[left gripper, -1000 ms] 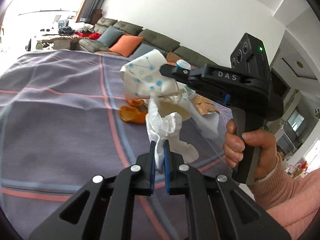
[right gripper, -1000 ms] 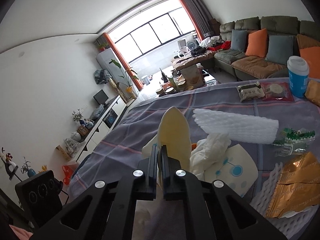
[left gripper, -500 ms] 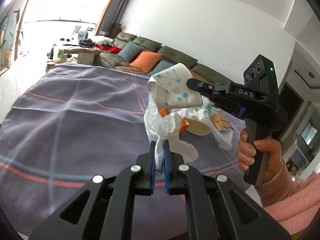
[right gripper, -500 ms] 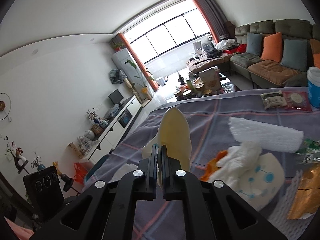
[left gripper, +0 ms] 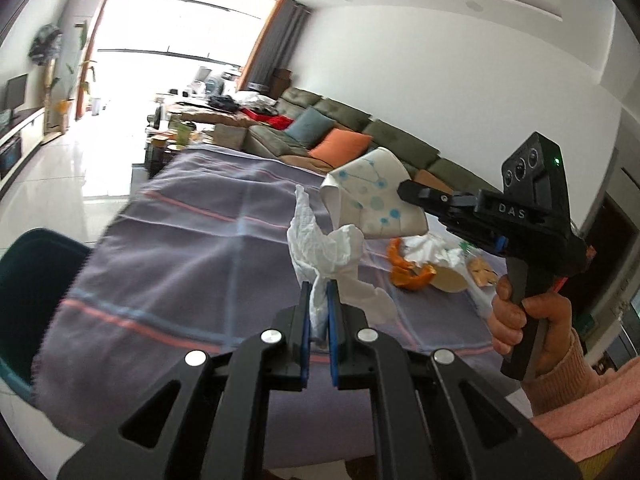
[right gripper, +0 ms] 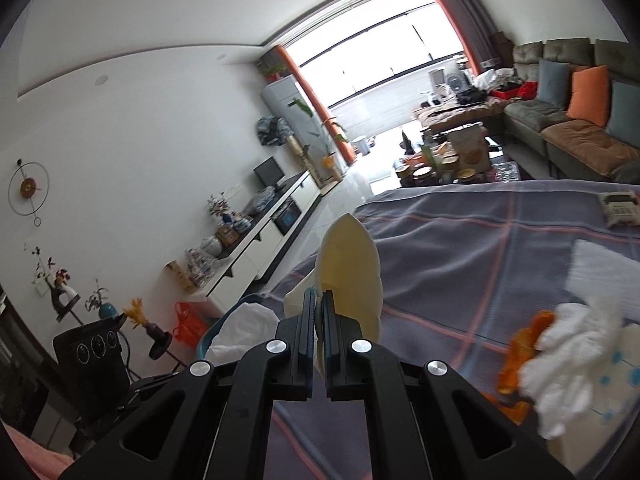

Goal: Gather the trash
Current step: 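Carry tissue and cup to the teal bin and open both tools over it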

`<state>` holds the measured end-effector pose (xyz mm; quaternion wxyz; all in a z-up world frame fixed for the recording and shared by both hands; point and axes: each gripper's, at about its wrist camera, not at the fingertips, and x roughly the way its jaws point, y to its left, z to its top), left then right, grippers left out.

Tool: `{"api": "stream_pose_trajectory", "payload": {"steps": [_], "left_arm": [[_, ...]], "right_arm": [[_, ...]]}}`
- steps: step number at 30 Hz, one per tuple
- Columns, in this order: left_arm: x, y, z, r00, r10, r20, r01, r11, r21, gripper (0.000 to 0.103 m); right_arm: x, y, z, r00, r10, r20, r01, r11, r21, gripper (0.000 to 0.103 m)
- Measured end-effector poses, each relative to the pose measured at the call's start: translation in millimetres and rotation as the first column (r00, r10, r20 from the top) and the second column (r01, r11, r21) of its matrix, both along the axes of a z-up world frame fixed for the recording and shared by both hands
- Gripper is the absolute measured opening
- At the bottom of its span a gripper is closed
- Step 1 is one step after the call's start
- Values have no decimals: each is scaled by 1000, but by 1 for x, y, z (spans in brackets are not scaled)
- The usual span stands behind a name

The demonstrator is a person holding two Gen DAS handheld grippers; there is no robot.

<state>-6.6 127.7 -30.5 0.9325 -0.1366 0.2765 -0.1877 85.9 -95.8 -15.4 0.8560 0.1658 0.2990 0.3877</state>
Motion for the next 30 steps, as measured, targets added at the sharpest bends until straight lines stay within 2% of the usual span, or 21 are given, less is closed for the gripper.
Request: {"api": "stream_pose_trajectory", "payload": {"steps": [14, 21, 30], "left_arm": [[-19, 64, 9, 982, 189, 20, -189, 982, 1, 9], [-26, 101, 11, 957, 289, 17, -289, 957, -1, 9], [-27, 143, 2, 914, 405, -27, -405, 914, 10, 9]], "right_arm": [[6, 71, 2, 985, 173, -5, -173, 985, -11, 4], [10, 112, 2, 967, 253, -14, -254, 967, -14, 4], [17, 154, -5, 950, 311, -39, -312, 950, -25, 4]]}}
